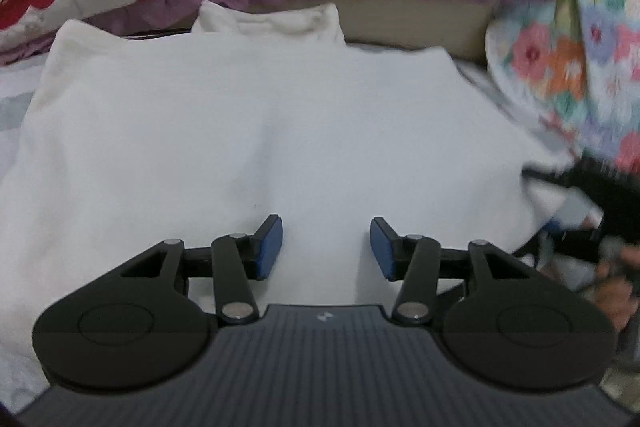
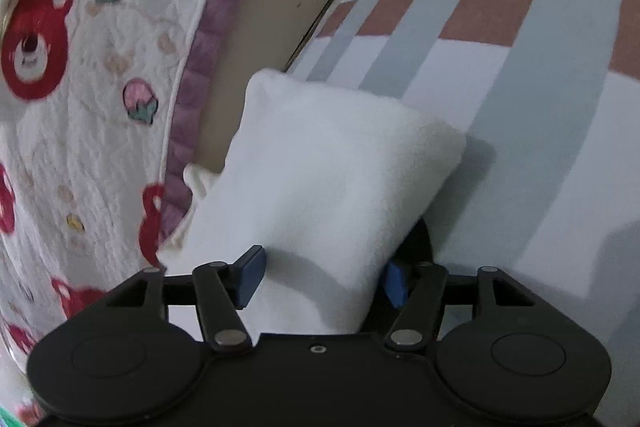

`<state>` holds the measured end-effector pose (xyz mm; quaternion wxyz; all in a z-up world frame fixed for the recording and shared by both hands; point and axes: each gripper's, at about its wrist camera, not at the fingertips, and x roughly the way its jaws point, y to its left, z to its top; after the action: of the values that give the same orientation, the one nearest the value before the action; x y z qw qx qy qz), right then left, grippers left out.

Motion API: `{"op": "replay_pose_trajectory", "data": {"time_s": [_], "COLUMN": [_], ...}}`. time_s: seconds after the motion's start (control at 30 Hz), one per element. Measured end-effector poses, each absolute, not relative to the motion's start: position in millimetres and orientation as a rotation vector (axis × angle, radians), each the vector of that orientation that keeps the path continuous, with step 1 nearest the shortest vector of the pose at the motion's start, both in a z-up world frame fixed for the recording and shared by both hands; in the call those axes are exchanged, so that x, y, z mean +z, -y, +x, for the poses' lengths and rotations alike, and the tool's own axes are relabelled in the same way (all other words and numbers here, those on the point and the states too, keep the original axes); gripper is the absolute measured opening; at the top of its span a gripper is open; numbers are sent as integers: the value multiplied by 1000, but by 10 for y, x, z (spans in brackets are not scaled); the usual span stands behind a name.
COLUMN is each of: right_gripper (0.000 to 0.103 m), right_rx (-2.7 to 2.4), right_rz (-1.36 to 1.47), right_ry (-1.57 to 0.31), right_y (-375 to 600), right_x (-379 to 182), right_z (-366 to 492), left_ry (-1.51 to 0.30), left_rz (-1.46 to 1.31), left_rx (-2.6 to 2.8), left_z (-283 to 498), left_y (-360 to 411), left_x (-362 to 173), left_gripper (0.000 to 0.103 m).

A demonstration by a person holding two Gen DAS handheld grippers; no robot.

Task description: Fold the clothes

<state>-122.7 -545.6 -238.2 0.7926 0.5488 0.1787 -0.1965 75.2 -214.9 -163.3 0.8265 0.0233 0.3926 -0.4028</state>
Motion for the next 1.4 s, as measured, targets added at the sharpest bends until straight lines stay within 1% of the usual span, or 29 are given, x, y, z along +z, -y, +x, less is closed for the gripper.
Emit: {"op": "replay_pose_trajectory", "data": {"time_s": [0.1, 0.23, 0.27, 0.3, 0.33, 0.37, 0.43, 0.47, 0.57, 0.63, 0.7, 0.77, 0.8, 0.83, 0.87, 0.93, 1.03, 1.17, 1.2, 1.23, 1.27, 1.3, 1.33, 1.4], "right_gripper": [69, 74, 73, 64, 53, 48, 28, 26, 26, 35, 41, 44, 50, 62, 67, 67, 68, 70, 72, 72, 69, 48, 41, 38], "right_rx": [-423, -422, -422, -421, -421, -421, -420, -419, -402, -408, -452, -465, -479, -496, -530, -571, -528, -445, -439, -432, -426, -420, -414, -401], "right_rz": [1154, 1083, 1066, 1048, 1030, 1013, 977, 960, 941, 1014, 1116, 1154, 1165, 1176, 1189, 1218, 1198, 1129, 1104, 1077, 1030, 982, 935, 841], "right_ry": [-358, -334, -328, -322, -316, -310, -298, -292, -280, -282, -298, -304, -314, -323, -326, -320, -355, -362, -359, -357, -356, -355, -354, -352], "right_y": [5482, 5471, 5469, 5466, 5464, 5461, 5456, 5453, 5454, 5484, 5522, 5534, 5536, 5535, 5507, 5436, 5355, 5299, 5302, 5302, 5275, 5247, 5219, 5164], "right_x": [-2334, -2208, -2177, -2145, -2114, -2083, -2020, -1989, -1953, -2058, -2221, -2320, -2346, -2371, -2389, -2418, -2423, -2467, -2465, -2456, -2374, -2293, -2212, -2049], "right_z": [-1225, -1194, -1186, -1178, -1171, -1163, -1147, -1139, -1096, -1081, -1112, -1155, -1168, -1180, -1181, -1169, -1053, -843, -793, -744, -706, -668, -630, -553], "left_ry": [-849, -873, -877, -884, -900, -916, -945, -957, -963, -956, -948, -940, -934, -922, -900, -864, -859, -923, -950, -986, -1021, -1052, -1068, -1099], "left_rz": [40, -12, -25, -42, -71, -101, -157, -181, -212, -209, -192, -169, -151, -113, -71, -43, -101, -174, -209, -241, -273, -303, -328, -367], "left_rx": [-856, -859, -855, -851, -847, -843, -844, -847, -858, -863, -872, -883, -892, -906, -918, -935, -935, -912, -912, -915, -916, -918, -921, -928], "left_z": [776, 845, 865, 887, 918, 949, 1004, 1026, 1046, 1027, 1014, 1008, 1003, 990, 972, 966, 1034, 1156, 1186, 1204, 1221, 1237, 1247, 1270], "left_y": [2130, 2052, 2046, 2034, 2002, 1970, 1903, 1874, 1878, 1891, 1902, 1915, 1926, 1947, 1961, 1939, 1838, 1752, 1738, 1738, 1738, 1734, 1720, 1691], "left_x": [-1652, -1697, -1704, -1709, -1704, -1700, -1697, -1700, -1741, -1755, -1745, -1725, -1711, -1681, -1635, -1553, -1504, -1607, -1644, -1686, -1727, -1766, -1796, -1839], "left_gripper": [48, 48, 48, 48, 47, 47, 48, 48, 48, 48, 48, 50, 51, 52, 52, 54, 55, 56, 56, 56, 56, 56, 56, 56]}}
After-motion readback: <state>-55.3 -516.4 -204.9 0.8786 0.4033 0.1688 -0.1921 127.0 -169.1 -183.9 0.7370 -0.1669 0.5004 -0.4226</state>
